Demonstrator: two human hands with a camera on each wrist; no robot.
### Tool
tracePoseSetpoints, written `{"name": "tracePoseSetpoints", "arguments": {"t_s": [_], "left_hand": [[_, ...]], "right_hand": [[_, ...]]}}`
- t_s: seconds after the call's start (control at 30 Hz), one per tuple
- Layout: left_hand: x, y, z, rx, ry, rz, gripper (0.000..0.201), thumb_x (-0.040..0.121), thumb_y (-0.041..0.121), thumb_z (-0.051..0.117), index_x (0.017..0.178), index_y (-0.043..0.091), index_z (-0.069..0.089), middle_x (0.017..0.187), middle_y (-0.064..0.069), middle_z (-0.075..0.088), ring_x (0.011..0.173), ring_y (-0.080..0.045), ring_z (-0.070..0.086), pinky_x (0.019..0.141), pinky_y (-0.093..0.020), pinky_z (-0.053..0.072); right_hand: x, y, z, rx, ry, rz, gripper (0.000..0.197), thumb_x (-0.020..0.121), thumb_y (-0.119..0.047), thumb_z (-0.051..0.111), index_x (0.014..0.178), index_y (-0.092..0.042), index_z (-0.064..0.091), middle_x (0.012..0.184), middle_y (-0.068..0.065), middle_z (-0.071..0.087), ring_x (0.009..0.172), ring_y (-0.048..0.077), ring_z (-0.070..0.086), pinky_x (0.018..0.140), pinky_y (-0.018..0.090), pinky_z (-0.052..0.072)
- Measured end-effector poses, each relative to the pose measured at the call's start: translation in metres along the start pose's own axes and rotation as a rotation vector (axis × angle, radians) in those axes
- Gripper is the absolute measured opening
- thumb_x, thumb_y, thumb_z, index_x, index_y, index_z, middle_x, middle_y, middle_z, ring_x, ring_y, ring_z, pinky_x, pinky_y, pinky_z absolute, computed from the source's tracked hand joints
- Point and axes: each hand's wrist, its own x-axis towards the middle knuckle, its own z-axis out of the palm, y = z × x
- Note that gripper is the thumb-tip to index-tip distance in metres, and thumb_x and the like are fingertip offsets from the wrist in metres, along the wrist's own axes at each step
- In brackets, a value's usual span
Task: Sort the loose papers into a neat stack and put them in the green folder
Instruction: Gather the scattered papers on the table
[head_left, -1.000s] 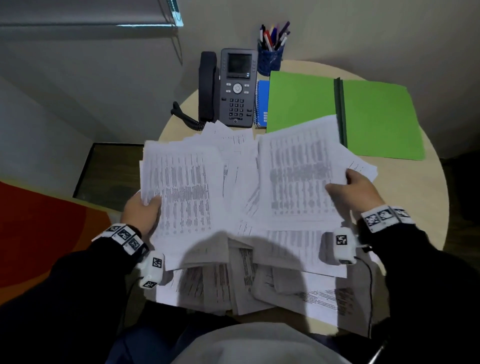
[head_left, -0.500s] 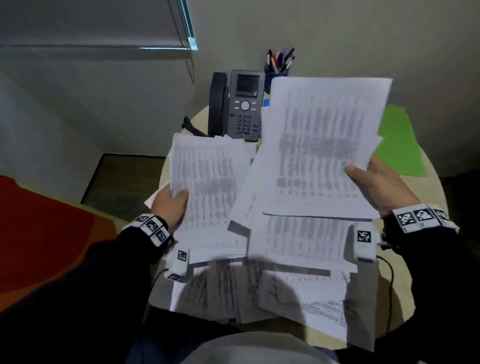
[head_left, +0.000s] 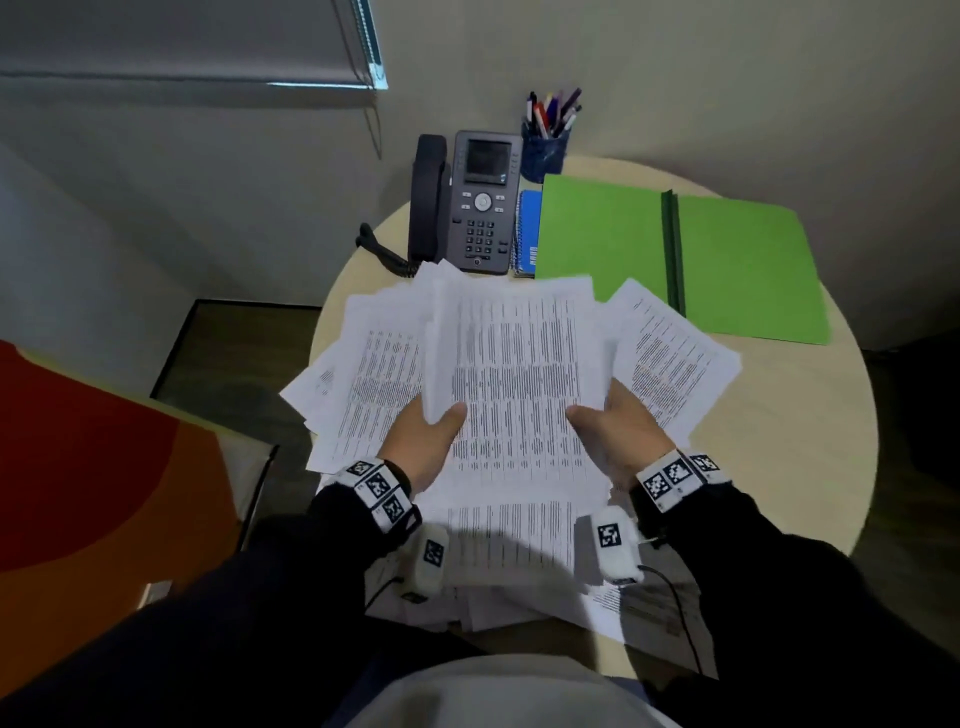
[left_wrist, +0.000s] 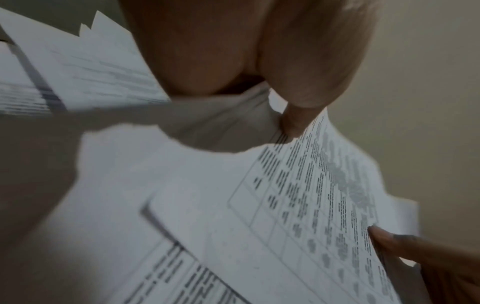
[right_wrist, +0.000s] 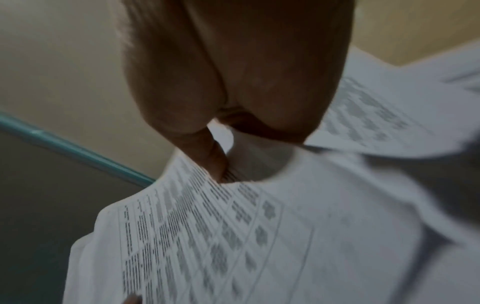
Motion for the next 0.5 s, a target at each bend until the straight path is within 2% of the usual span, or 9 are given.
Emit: {"name": "tracePoseSetpoints", "arguments": {"t_s": [0.03, 0.1, 0.17, 0.2, 0.23, 0.3, 0.37, 0.43, 0.5], "left_hand": [[0.002, 0.005, -0.003, -0.027, 0.032, 0.020, 0.031, 0.101, 0.046, 0.059, 0.121, 0.023, 0.057, 0.098, 0.002, 0.066, 0.093, -0.021, 0.065, 0.071, -0.030, 0.049], [0.003, 0.022, -0.011, -0.061, 0.120, 0.107, 0.019, 0.101, 0.037, 0.062, 0.111, 0.021, 0.063, 0.092, 0.010, 0.066, 0.087, -0.007, 0.064, 0.067, -0.022, 0.048], [0.000, 0.042, -0.018, -0.079, 0.182, 0.190, 0.010, 0.101, 0.033, 0.064, 0.095, 0.025, 0.065, 0.087, 0.013, 0.066, 0.078, 0.004, 0.061, 0.060, -0.014, 0.049], [0.000, 0.048, -0.020, -0.093, 0.208, 0.227, 0.014, 0.099, 0.035, 0.066, 0.092, 0.023, 0.067, 0.086, 0.010, 0.069, 0.076, 0.003, 0.064, 0.062, -0.016, 0.053], [0.000, 0.051, -0.021, -0.111, 0.223, 0.256, 0.025, 0.097, 0.040, 0.068, 0.094, 0.016, 0.070, 0.087, 0.002, 0.073, 0.076, -0.005, 0.068, 0.067, -0.024, 0.058], [0.001, 0.050, -0.021, -0.148, 0.229, 0.274, 0.055, 0.088, 0.053, 0.071, 0.102, 0.000, 0.069, 0.091, -0.009, 0.072, 0.078, -0.021, 0.069, 0.075, -0.038, 0.058], [0.000, 0.044, -0.019, -0.166, 0.193, 0.262, 0.065, 0.077, 0.061, 0.071, 0.110, 0.006, 0.064, 0.100, -0.006, 0.067, 0.087, -0.018, 0.065, 0.085, -0.040, 0.056], [-0.001, 0.040, -0.016, -0.174, 0.163, 0.233, 0.066, 0.081, 0.050, 0.077, 0.130, 0.015, 0.052, 0.126, 0.001, 0.065, 0.112, -0.015, 0.064, 0.102, -0.043, 0.053], [0.001, 0.036, -0.014, -0.173, 0.137, 0.212, 0.067, 0.086, 0.037, 0.079, 0.139, 0.022, 0.040, 0.133, 0.005, 0.062, 0.121, -0.009, 0.061, 0.107, -0.040, 0.050]], "right_hand": [[-0.009, -0.015, 0.000, -0.005, 0.043, -0.072, 0.038, 0.091, -0.012, 0.065, 0.127, -0.022, 0.058, 0.112, -0.002, 0.072, 0.105, 0.015, 0.069, 0.095, 0.037, 0.055], [-0.021, -0.040, -0.003, -0.001, 0.106, -0.224, 0.032, 0.097, -0.011, 0.062, 0.125, -0.026, 0.056, 0.110, -0.010, 0.071, 0.102, 0.002, 0.067, 0.089, 0.025, 0.054], [-0.030, -0.061, -0.004, -0.004, 0.140, -0.376, 0.032, 0.100, -0.012, 0.060, 0.128, -0.025, 0.052, 0.117, -0.008, 0.069, 0.110, 0.004, 0.064, 0.094, 0.024, 0.051], [-0.034, -0.066, -0.003, -0.001, 0.146, -0.439, 0.036, 0.100, -0.010, 0.059, 0.133, -0.019, 0.049, 0.122, -0.006, 0.067, 0.115, 0.003, 0.062, 0.098, 0.022, 0.048], [-0.037, -0.069, -0.003, -0.010, 0.150, -0.481, 0.041, 0.099, -0.007, 0.059, 0.137, -0.014, 0.046, 0.122, -0.006, 0.065, 0.115, -0.002, 0.060, 0.098, 0.016, 0.046], [-0.039, -0.067, -0.002, -0.031, 0.146, -0.487, 0.045, 0.098, -0.003, 0.059, 0.139, -0.008, 0.041, 0.118, -0.012, 0.061, 0.107, -0.016, 0.056, 0.090, 0.006, 0.044], [-0.039, -0.057, -0.001, -0.025, 0.117, -0.454, 0.046, 0.098, -0.001, 0.059, 0.135, -0.017, 0.037, 0.122, -0.009, 0.060, 0.109, -0.014, 0.058, 0.093, 0.012, 0.050], [-0.036, -0.046, 0.000, -0.034, 0.101, -0.433, 0.049, 0.098, -0.006, 0.061, 0.131, -0.027, 0.032, 0.128, -0.001, 0.059, 0.115, -0.003, 0.059, 0.101, 0.027, 0.052], [-0.032, -0.038, 0.004, -0.040, 0.101, -0.403, 0.048, 0.098, -0.010, 0.061, 0.129, -0.028, 0.029, 0.129, -0.003, 0.055, 0.117, -0.003, 0.057, 0.101, 0.028, 0.050]]}}
